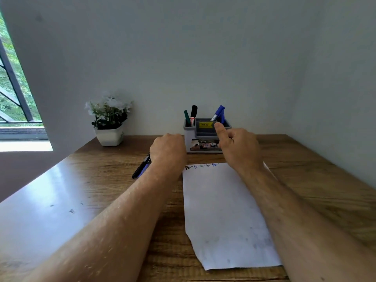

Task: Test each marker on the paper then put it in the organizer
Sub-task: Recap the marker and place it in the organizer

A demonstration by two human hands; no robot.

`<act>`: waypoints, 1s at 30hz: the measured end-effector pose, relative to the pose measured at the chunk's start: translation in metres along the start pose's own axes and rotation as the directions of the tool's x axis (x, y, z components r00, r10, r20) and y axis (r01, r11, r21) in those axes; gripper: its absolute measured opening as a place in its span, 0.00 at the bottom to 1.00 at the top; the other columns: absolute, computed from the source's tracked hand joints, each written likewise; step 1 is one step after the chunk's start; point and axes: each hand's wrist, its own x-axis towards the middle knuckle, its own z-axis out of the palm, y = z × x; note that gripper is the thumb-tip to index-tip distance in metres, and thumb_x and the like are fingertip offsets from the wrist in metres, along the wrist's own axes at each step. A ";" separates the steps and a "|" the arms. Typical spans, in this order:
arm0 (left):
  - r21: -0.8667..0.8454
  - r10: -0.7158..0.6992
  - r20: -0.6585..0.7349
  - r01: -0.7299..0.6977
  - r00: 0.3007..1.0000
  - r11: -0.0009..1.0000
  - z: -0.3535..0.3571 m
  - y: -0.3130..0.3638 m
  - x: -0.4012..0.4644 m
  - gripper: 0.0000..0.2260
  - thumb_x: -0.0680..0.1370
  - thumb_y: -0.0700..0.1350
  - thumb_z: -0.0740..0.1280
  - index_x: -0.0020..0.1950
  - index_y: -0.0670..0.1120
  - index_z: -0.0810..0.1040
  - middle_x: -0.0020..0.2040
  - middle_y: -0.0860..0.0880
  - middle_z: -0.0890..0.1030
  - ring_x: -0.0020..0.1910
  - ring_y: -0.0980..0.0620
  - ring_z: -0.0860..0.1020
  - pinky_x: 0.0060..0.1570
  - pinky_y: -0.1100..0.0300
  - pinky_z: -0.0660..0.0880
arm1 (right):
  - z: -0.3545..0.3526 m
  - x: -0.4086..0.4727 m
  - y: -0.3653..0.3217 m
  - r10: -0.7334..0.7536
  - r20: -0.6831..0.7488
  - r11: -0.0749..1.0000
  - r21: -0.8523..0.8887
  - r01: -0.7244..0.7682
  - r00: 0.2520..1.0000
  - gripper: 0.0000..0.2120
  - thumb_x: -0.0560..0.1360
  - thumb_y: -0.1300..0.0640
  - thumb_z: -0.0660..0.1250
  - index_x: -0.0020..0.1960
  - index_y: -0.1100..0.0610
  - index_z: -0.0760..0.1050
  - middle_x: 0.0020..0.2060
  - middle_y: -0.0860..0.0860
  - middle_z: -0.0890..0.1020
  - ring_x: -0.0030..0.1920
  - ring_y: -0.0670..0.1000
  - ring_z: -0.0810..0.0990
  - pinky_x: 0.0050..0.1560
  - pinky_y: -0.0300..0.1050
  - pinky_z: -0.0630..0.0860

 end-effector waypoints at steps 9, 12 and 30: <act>-0.011 0.042 0.023 -0.042 0.999 0.999 0.006 0.003 0.004 0.10 0.78 0.38 0.64 0.58 0.45 0.78 0.51 0.44 0.81 0.48 0.44 0.80 0.41 0.53 0.75 | -0.001 -0.001 -0.002 0.002 0.022 1.000 -0.001 -0.002 1.000 0.32 0.79 0.35 0.52 0.38 0.59 0.81 0.34 0.51 0.84 0.31 0.46 0.79 0.28 0.37 0.69; 0.007 0.058 0.014 -0.058 0.998 0.998 0.007 0.002 0.005 0.10 0.78 0.37 0.64 0.58 0.44 0.78 0.51 0.43 0.81 0.47 0.44 0.79 0.40 0.53 0.74 | 0.000 -0.001 -0.002 0.007 0.032 1.000 -0.001 -0.007 0.999 0.31 0.80 0.36 0.53 0.40 0.59 0.82 0.34 0.52 0.84 0.32 0.47 0.80 0.30 0.38 0.72; -0.344 -0.039 -0.161 -0.019 0.986 0.939 -0.023 0.004 0.002 0.14 0.77 0.40 0.67 0.61 0.44 0.72 0.50 0.45 0.80 0.47 0.45 0.78 0.43 0.55 0.72 | -0.008 -0.003 -0.010 -0.065 0.005 0.998 0.018 0.065 0.998 0.11 0.80 0.49 0.65 0.45 0.55 0.78 0.35 0.45 0.78 0.32 0.39 0.74 0.29 0.27 0.64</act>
